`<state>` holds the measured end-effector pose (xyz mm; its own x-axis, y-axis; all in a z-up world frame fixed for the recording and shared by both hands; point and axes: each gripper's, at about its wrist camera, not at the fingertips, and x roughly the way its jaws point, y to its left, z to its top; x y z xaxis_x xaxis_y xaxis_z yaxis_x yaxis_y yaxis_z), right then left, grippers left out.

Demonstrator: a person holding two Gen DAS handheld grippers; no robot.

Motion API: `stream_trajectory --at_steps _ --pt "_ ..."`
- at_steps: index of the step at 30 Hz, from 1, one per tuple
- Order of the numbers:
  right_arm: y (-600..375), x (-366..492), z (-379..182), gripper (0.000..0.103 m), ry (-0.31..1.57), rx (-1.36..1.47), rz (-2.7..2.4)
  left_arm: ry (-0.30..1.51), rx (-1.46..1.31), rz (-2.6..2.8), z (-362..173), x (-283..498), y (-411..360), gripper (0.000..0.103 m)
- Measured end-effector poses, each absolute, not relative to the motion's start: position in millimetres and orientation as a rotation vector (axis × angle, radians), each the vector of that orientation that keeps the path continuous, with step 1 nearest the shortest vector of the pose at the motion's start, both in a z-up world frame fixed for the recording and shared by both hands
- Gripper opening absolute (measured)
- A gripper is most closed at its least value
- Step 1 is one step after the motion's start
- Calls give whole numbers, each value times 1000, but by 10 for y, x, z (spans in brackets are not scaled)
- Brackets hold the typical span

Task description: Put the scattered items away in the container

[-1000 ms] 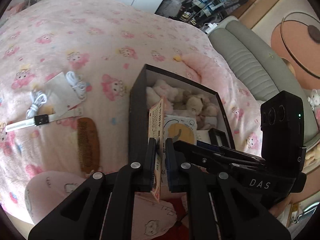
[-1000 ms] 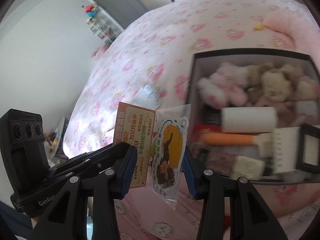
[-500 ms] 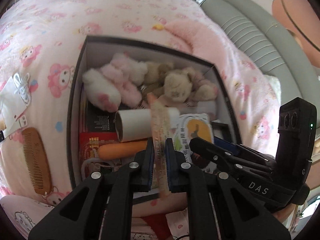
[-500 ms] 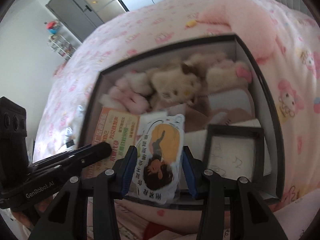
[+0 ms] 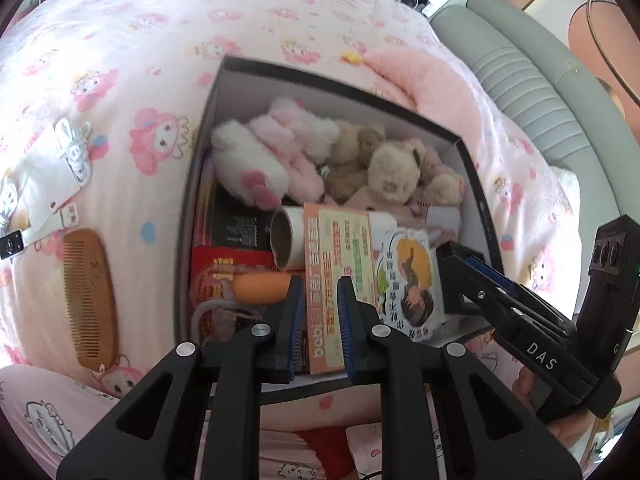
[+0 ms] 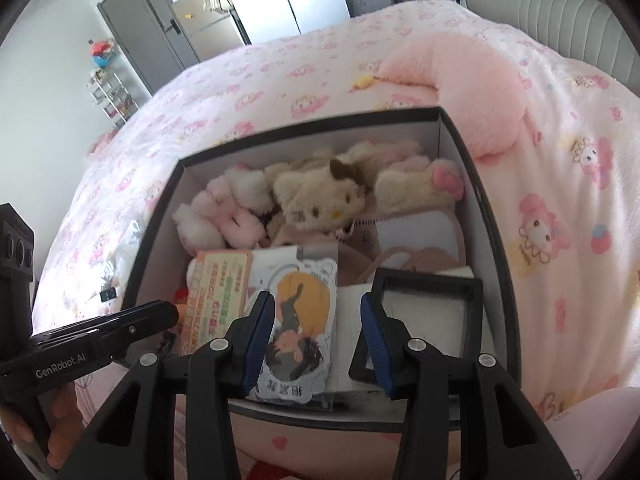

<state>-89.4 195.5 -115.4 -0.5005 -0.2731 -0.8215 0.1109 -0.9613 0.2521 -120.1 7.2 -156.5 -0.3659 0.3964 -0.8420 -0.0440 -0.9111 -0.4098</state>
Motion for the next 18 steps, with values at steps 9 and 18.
stream_trajectory --at_steps 9,18 --pt "2360 -780 -956 41 -355 1389 -2639 -440 -1523 2344 -1410 -1285 371 15" --pt "2489 -818 -968 41 -263 1436 -2762 -396 -1540 2189 -1602 -1509 1023 15"
